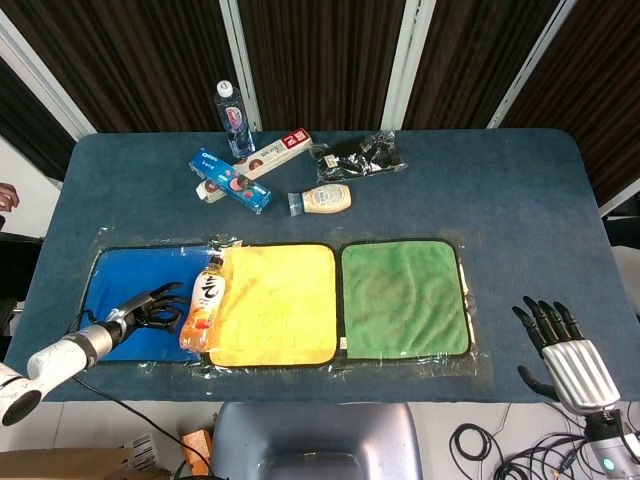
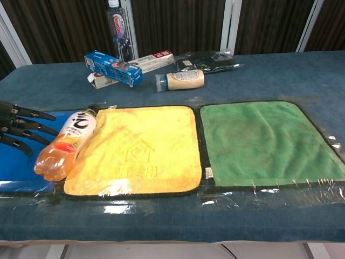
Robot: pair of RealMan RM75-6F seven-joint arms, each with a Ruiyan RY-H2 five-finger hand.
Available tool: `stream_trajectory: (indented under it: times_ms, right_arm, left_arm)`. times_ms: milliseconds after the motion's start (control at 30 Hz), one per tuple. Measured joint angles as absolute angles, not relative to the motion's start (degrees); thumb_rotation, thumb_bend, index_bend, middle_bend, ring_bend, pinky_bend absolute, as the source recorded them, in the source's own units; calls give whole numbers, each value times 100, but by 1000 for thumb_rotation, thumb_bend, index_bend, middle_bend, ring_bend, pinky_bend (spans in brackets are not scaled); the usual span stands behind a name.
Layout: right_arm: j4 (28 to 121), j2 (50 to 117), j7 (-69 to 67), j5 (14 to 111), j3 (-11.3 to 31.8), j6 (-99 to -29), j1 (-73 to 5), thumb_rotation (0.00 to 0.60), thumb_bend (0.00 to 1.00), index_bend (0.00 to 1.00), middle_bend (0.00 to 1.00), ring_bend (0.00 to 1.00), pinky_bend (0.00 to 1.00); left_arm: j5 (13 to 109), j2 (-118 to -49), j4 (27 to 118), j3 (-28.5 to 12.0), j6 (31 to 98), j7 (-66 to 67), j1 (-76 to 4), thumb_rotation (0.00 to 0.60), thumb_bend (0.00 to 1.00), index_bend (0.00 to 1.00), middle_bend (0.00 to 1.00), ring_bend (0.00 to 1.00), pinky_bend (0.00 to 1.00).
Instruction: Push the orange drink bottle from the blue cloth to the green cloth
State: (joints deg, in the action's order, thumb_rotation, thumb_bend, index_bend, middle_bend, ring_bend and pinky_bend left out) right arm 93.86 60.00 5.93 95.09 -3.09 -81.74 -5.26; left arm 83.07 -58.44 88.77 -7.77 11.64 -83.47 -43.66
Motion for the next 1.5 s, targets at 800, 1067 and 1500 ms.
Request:
stream_trajectory:
  times_ms: [800, 1067, 1500]
  right_arm:
    - [9390, 5989, 568, 9512, -306, -8165, -531, 600, 236, 0, 0, 0, 0]
    - [9386, 5989, 558, 9525, -312, -8172, -527, 600, 237, 0, 0, 0, 0]
    - [9388, 5993, 580, 9544, -327, -8146, -535, 600, 237, 0, 0, 0, 0]
  left_arm:
    - [7777, -6024, 9144, -1428, 1, -8193, -4496, 600, 495, 0, 201, 193, 459]
    - [6664, -6215, 9062, -2478, -1059, -6805, -4100, 600, 501, 0, 199, 191, 459]
    - [4288, -7061, 7814, -3923, -2971, -3844, -3480, 600, 502, 0, 192, 182, 438]
